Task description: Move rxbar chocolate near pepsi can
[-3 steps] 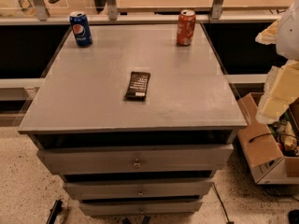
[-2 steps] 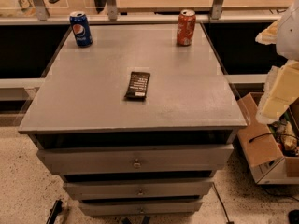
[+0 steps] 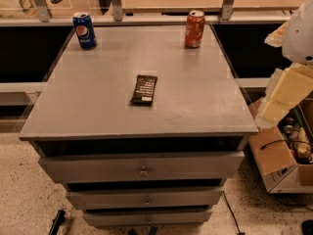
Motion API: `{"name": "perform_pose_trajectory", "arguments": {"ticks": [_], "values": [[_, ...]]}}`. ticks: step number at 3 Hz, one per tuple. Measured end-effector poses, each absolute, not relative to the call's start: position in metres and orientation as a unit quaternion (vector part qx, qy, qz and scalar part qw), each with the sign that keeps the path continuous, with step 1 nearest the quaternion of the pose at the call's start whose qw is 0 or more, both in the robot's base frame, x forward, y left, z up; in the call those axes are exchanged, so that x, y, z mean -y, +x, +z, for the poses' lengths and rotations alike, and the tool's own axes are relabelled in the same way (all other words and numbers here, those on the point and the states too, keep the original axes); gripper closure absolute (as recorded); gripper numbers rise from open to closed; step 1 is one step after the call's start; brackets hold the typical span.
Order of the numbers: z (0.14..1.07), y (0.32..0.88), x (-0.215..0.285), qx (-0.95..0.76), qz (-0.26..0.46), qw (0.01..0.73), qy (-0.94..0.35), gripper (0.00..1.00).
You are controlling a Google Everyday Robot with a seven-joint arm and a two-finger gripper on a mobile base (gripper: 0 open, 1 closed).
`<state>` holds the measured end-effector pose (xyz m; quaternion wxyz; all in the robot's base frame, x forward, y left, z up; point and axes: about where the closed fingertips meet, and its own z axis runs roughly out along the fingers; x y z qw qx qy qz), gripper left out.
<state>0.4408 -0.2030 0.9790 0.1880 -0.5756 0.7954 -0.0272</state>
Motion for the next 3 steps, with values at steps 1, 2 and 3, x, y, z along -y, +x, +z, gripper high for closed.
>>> {"name": "perform_pose_trajectory", "arguments": {"ticks": [1,2,3], "values": [[0.977,0.444,0.193,-0.816,-0.015,0.205,-0.54,0.0],[0.976,0.446,0.182,-0.837,0.003,0.209,-0.506,0.0],[0.976,0.451,0.169,-0.858,0.017,0.201,-0.472,0.0]]}}
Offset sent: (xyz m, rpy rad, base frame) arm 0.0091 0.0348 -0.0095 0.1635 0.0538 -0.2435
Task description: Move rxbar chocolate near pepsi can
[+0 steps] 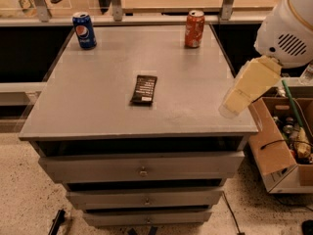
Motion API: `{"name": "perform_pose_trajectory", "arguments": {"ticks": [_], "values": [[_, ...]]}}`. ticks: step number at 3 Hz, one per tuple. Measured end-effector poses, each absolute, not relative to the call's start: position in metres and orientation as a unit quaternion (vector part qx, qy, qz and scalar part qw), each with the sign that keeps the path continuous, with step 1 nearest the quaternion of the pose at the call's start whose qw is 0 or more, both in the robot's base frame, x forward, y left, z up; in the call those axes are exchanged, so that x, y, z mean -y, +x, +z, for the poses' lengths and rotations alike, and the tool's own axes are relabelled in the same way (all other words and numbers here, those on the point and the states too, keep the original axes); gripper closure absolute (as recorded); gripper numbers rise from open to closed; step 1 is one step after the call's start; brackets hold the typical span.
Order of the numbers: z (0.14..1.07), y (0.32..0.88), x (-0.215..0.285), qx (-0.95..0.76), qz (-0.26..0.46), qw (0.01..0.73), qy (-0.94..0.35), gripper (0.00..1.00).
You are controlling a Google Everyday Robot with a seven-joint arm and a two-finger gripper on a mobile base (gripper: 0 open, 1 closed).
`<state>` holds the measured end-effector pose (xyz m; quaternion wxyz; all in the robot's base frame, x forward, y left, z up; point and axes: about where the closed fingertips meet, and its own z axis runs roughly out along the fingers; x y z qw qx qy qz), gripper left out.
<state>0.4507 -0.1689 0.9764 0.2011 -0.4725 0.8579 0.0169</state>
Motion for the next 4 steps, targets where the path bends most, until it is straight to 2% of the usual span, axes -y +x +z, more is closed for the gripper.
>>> {"name": "perform_pose_trajectory", "arguments": {"ticks": [3,4], "values": [[0.97,0.472,0.146,-0.924,0.093,0.179,-0.326,0.0],[0.965,0.472,0.138,-0.924,0.082,0.193,-0.319,0.0]]}}
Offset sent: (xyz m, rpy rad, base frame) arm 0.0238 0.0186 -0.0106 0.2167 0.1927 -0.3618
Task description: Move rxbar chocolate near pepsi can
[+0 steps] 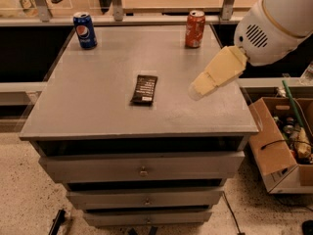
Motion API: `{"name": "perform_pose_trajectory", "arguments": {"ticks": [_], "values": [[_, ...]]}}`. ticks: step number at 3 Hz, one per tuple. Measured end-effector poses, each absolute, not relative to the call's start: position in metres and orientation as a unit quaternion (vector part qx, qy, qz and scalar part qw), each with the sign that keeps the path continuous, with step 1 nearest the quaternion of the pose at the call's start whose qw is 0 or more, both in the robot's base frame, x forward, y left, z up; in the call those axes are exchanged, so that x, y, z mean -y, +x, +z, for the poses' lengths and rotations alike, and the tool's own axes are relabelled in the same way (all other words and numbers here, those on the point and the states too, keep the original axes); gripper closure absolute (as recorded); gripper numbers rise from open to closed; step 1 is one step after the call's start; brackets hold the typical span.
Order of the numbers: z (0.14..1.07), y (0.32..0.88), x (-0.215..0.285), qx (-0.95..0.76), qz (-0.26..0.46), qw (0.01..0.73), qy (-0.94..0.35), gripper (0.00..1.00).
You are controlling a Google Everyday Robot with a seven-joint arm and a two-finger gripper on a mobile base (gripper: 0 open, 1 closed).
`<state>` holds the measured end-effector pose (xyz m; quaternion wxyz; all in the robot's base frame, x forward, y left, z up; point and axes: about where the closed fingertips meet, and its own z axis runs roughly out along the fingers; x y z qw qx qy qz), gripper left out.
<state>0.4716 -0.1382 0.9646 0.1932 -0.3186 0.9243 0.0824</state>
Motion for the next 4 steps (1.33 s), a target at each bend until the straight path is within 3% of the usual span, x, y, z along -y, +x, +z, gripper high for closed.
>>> {"name": "perform_pose_trajectory", "arguments": {"ticks": [3,4], "values": [[0.942,0.485,0.079,-0.845,0.032,0.305,-0.438,0.0],[0.942,0.485,0.079,-0.845,0.032,0.305,-0.438,0.0]]}}
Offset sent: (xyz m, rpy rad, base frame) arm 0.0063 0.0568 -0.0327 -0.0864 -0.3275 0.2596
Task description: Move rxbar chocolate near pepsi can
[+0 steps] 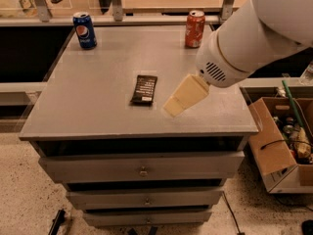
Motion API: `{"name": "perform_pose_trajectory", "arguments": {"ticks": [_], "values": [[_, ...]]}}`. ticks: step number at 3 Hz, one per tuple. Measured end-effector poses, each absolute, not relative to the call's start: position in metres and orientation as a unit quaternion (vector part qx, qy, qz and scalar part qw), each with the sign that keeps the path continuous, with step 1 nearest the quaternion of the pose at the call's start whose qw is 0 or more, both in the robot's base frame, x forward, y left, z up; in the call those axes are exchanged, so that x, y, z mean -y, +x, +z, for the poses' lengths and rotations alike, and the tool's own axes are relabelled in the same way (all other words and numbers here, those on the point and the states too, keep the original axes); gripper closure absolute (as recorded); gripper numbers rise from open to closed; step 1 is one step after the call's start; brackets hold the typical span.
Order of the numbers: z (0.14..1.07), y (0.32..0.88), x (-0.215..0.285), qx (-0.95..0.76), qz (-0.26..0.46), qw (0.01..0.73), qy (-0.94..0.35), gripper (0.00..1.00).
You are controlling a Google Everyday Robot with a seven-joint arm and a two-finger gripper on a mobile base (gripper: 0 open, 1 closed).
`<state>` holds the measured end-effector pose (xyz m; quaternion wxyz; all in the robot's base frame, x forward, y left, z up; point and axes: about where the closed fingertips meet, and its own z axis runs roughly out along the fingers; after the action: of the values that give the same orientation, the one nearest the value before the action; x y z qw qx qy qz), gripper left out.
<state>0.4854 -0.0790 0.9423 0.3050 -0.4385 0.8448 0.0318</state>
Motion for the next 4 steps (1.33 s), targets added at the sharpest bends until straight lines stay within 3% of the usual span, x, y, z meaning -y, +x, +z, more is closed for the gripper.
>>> {"name": "perform_pose_trajectory", "arguments": {"ticks": [2,4], "values": [[0.935,0.491,0.062,-0.861,0.029,0.313,-0.399,0.0],[0.917,0.506,0.02,-0.906,0.073,0.294,-0.296,0.0]]}}
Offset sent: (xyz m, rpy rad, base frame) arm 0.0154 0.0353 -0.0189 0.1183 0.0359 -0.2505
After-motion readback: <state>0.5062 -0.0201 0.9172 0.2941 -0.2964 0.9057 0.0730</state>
